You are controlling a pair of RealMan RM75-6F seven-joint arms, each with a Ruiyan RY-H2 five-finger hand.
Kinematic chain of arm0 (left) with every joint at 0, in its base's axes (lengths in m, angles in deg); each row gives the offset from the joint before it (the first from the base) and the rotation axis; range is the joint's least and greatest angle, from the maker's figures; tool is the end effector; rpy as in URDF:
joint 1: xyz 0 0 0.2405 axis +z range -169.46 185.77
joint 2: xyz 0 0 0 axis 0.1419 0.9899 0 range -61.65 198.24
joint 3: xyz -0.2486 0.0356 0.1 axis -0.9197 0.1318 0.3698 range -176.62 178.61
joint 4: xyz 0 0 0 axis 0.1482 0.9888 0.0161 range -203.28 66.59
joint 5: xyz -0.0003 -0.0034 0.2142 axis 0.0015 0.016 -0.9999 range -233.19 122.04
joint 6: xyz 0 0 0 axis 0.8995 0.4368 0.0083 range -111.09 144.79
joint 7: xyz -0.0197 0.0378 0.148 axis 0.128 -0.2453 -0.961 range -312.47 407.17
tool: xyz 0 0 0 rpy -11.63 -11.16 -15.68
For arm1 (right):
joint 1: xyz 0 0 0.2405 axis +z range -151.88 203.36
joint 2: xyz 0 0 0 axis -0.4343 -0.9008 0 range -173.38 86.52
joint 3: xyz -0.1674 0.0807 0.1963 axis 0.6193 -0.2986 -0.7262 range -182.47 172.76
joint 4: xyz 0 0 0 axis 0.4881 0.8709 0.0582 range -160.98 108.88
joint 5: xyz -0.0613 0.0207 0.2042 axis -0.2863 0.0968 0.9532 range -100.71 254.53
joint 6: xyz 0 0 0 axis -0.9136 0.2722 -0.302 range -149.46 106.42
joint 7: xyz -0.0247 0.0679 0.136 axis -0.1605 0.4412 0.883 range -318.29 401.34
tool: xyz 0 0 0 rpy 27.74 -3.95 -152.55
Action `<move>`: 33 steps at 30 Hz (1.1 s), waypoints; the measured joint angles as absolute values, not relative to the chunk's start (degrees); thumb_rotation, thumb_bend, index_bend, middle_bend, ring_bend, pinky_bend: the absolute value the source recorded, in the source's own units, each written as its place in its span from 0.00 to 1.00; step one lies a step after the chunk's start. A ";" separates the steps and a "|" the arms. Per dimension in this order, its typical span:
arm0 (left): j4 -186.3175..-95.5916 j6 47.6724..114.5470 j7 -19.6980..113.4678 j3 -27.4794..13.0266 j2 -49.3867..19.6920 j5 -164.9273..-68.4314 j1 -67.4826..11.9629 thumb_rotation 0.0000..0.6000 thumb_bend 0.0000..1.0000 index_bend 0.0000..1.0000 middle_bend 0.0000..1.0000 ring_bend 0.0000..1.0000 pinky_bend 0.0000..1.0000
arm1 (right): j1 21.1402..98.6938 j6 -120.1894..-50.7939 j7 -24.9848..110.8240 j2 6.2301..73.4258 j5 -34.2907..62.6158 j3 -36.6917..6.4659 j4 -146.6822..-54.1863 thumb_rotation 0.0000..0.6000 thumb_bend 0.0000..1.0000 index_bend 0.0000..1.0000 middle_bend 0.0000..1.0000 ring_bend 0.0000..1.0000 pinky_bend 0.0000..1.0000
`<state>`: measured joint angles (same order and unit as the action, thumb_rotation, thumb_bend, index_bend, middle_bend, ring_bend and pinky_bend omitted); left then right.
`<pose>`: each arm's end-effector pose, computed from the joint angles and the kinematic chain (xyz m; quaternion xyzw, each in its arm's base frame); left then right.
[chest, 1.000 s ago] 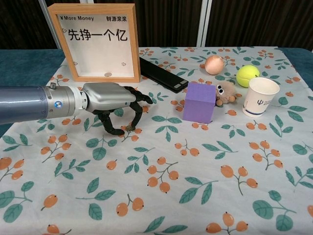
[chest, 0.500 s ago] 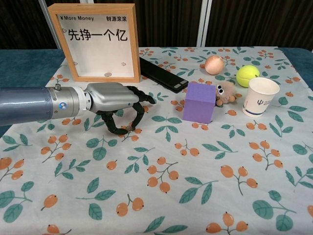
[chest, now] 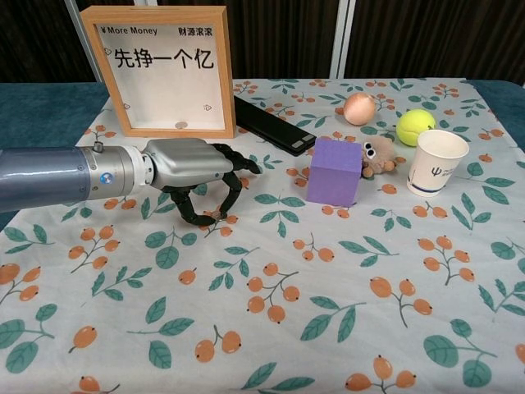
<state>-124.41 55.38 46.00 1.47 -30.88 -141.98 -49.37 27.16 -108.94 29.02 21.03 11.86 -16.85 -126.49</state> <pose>-0.1425 0.3981 -0.1048 -0.8985 -0.2053 -0.2492 0.2973 -0.3449 -0.1927 0.1912 0.4482 -0.4241 0.3274 0.7156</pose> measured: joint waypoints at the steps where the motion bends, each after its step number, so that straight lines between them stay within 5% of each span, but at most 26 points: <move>1: -124.39 55.25 45.81 1.44 -30.88 -141.85 -49.36 1.00 0.31 0.41 0.04 0.00 0.00 | 27.17 -108.92 29.00 21.03 11.87 -16.84 -126.50 1.00 0.26 0.13 0.03 0.00 0.00; 33: -125.44 56.08 44.40 1.04 -31.19 -142.05 -49.50 1.00 0.38 0.48 0.05 0.00 0.00 | 27.35 -108.34 28.72 20.70 12.57 -16.75 -127.01 1.00 0.26 0.13 0.03 0.00 0.00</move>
<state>-125.44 56.08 44.40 1.04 -31.19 -142.05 -49.50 27.35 -108.34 28.72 20.70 12.57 -16.75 -127.01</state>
